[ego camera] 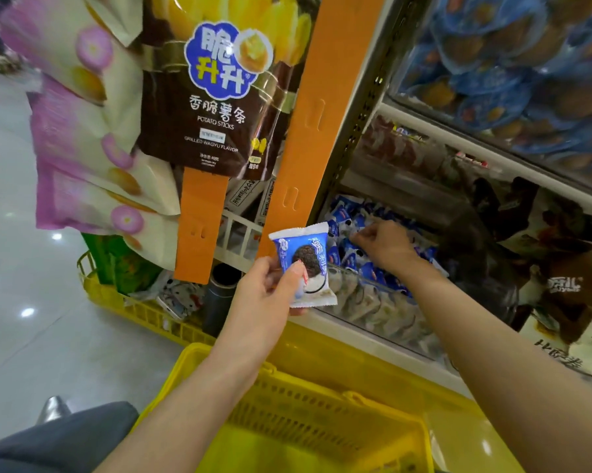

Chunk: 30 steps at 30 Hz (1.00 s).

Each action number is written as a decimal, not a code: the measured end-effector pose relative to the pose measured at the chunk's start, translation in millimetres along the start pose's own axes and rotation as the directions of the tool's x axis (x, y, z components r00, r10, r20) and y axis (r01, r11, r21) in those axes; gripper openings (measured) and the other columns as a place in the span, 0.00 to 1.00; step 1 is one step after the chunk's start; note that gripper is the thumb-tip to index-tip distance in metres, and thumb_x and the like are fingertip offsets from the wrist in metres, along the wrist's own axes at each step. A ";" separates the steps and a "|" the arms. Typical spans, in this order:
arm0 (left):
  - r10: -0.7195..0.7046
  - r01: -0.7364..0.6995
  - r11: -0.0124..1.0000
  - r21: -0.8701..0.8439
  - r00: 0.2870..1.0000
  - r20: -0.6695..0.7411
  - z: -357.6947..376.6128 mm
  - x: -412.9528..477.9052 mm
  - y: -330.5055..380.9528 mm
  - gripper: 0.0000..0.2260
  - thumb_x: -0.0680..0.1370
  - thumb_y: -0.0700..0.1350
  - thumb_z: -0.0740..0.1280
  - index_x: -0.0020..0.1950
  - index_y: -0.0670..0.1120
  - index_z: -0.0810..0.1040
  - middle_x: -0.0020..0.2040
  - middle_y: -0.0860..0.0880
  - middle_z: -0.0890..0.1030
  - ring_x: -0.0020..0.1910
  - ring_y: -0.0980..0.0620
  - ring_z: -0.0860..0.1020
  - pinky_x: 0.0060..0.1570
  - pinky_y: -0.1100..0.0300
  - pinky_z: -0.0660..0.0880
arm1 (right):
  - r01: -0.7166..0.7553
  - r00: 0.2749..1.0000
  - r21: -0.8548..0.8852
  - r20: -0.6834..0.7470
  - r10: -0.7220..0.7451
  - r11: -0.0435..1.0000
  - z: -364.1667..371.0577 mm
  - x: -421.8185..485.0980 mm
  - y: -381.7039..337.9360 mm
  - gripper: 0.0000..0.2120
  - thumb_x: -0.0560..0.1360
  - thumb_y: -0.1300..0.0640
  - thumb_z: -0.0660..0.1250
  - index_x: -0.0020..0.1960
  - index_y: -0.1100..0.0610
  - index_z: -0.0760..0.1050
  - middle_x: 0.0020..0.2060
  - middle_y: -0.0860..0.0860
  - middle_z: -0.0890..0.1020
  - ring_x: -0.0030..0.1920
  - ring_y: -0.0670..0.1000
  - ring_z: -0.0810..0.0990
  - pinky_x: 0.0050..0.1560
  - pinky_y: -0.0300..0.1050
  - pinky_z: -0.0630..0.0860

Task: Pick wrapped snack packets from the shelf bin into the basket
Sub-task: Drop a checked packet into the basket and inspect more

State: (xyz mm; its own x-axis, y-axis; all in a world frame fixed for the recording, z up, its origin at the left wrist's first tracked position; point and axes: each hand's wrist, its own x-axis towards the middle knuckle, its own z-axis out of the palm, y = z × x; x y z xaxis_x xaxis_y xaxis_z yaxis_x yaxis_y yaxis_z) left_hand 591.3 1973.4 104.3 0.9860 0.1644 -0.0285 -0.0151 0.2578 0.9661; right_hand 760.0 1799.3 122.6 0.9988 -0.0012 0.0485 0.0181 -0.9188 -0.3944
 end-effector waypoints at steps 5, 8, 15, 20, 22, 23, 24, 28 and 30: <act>-0.016 0.016 1.000 -0.011 1.000 -0.012 2.0 1.0 -3.0 0.08 0.78 0.49 0.62 0.56 0.50 0.74 0.49 0.50 0.81 0.42 0.58 0.81 0.39 0.62 0.80 | -0.038 0.999 -0.124 0.027 0.042 0.992 1.8 3.4 -2.8 0.20 0.72 0.44 0.68 0.30 0.57 0.73 0.23 0.53 0.71 0.27 0.52 0.71 0.30 0.42 0.65; -0.020 0.019 1.000 -0.007 1.000 -0.011 3.5 0.0 -4.2 0.07 0.78 0.50 0.62 0.54 0.51 0.73 0.49 0.51 0.80 0.43 0.57 0.81 0.36 0.65 0.79 | -0.055 0.998 -0.075 0.014 0.056 0.996 0.7 0.5 -2.2 0.15 0.74 0.48 0.67 0.38 0.61 0.79 0.30 0.56 0.78 0.33 0.54 0.77 0.35 0.43 0.70; -0.029 0.030 0.998 -0.055 0.999 0.030 3.6 -2.2 -2.3 0.05 0.79 0.48 0.60 0.51 0.51 0.74 0.46 0.50 0.81 0.48 0.55 0.81 0.46 0.59 0.80 | 0.164 0.906 0.334 -0.423 -0.008 0.928 -38.2 -37.4 -7.5 0.06 0.76 0.54 0.66 0.44 0.56 0.74 0.33 0.46 0.75 0.36 0.45 0.74 0.32 0.27 0.68; -0.021 0.033 0.990 -0.135 0.996 0.085 5.0 -9.5 0.2 0.06 0.78 0.47 0.61 0.52 0.48 0.74 0.37 0.56 0.83 0.44 0.59 0.82 0.44 0.61 0.78 | 0.246 0.939 0.555 -0.338 -0.055 0.794 -54.4 -97.3 -17.9 0.06 0.76 0.51 0.65 0.44 0.54 0.76 0.34 0.46 0.79 0.31 0.38 0.75 0.32 0.31 0.71; -0.038 0.055 0.988 -0.144 0.992 0.118 5.6 -14.3 0.3 0.09 0.77 0.50 0.61 0.52 0.47 0.74 0.43 0.53 0.83 0.49 0.56 0.81 0.50 0.57 0.76 | 0.211 0.973 0.570 -0.204 -0.112 0.794 -45.3 -122.0 -19.9 0.06 0.75 0.52 0.66 0.42 0.53 0.77 0.33 0.47 0.80 0.30 0.39 0.75 0.32 0.34 0.72; -0.049 0.070 0.987 -0.146 0.989 0.140 5.9 -16.7 0.3 0.11 0.76 0.52 0.61 0.51 0.47 0.75 0.46 0.51 0.82 0.51 0.54 0.80 0.52 0.56 0.75 | 0.193 0.980 0.571 -0.152 -0.128 0.798 -39.8 -132.3 -20.9 0.06 0.75 0.52 0.66 0.41 0.54 0.77 0.32 0.47 0.79 0.29 0.38 0.74 0.31 0.34 0.71; -0.063 0.087 0.985 -0.150 0.985 0.163 6.9 -19.4 0.3 0.13 0.75 0.54 0.60 0.51 0.47 0.75 0.48 0.50 0.82 0.52 0.53 0.80 0.51 0.57 0.74 | 0.176 0.984 0.574 -0.109 -0.138 0.800 -34.4 -141.4 -21.7 0.07 0.75 0.53 0.67 0.41 0.55 0.77 0.32 0.47 0.79 0.28 0.38 0.73 0.30 0.33 0.71; -0.159 0.204 0.954 -0.222 0.966 0.204 14.6 -29.6 -2.5 0.15 0.77 0.53 0.58 0.58 0.46 0.74 0.51 0.49 0.83 0.49 0.55 0.82 0.54 0.52 0.74 | 0.105 0.993 0.633 -0.022 -0.118 0.767 -21.2 -161.8 -25.3 0.09 0.75 0.54 0.67 0.45 0.61 0.77 0.36 0.55 0.81 0.33 0.44 0.77 0.32 0.34 0.75; -0.205 0.272 0.921 -0.279 0.948 0.245 15.9 -31.0 -2.9 0.16 0.78 0.52 0.59 0.63 0.47 0.71 0.54 0.48 0.82 0.52 0.51 0.81 0.60 0.45 0.72 | 0.063 0.996 0.674 0.008 -0.092 0.736 -20.5 -166.5 -26.9 0.07 0.75 0.55 0.66 0.47 0.60 0.76 0.40 0.57 0.82 0.36 0.47 0.78 0.34 0.36 0.77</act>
State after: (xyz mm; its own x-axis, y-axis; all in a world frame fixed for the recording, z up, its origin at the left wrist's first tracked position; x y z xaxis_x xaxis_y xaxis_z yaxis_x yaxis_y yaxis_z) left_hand 563.5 1952.4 106.5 0.9780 -0.1304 -0.1626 0.2077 0.5474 0.8107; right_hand 592.3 1816.1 143.9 0.9932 0.0867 0.0772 0.1062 -0.4105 -0.9057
